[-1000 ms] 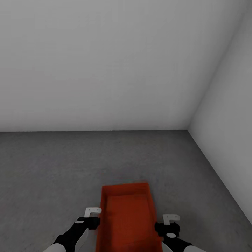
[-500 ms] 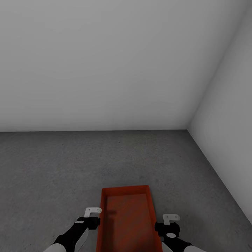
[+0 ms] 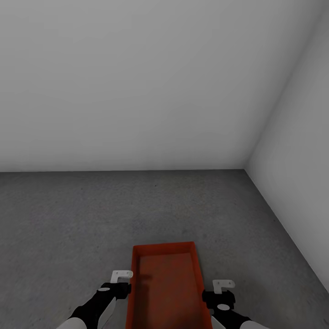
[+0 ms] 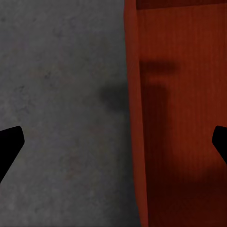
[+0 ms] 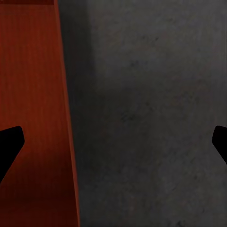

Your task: Move the two storage containers from the living room to the garage. In the garage, place one container on the floor and stack the other container on top of it (either order is fine).

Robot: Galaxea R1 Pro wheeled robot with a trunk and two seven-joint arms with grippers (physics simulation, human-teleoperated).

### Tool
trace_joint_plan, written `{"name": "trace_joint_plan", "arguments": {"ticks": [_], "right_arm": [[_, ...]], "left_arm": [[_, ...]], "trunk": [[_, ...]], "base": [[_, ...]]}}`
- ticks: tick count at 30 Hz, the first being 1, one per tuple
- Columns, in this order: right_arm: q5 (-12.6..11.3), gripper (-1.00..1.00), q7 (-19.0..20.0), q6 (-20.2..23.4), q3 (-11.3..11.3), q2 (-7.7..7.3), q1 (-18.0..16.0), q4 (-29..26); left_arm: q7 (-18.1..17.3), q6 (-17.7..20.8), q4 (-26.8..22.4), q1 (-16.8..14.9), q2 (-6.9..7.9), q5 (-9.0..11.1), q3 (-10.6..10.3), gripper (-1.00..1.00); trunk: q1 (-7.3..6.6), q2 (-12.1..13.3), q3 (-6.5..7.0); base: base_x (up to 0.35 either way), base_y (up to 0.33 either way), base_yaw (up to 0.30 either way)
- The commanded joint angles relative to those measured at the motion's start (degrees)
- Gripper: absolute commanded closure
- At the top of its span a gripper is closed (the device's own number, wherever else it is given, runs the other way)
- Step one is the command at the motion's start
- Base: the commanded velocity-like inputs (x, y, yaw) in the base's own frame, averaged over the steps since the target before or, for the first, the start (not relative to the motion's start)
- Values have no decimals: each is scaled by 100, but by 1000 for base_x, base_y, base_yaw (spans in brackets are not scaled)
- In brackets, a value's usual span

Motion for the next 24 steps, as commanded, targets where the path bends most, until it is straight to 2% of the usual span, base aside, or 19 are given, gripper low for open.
{"name": "trace_joint_plan", "arguments": {"ticks": [1,12,17,24], "right_arm": [[-57,-100,-25,-18,49,0,1,-4],[-57,-100,-32,-49,49,0,2,-5],[-57,-100,-32,-61,49,0,2,-4],[-57,-100,-32,-70,49,0,2,-12]], "left_arm": [[35,35,-14,0,2,28,-39,-100],[29,41,-17,0,9,30,-39,-100],[28,262,-28,0,3,30,-31,-100],[27,305,-27,0,10,28,-30,-100]], "trunk": [[-1,-2,-4],[-1,-2,-4],[-1,-2,-4],[-1,-2,-4]], "base": [[0,0,0],[-14,0,0],[-286,0,0],[-340,0,0]]}}
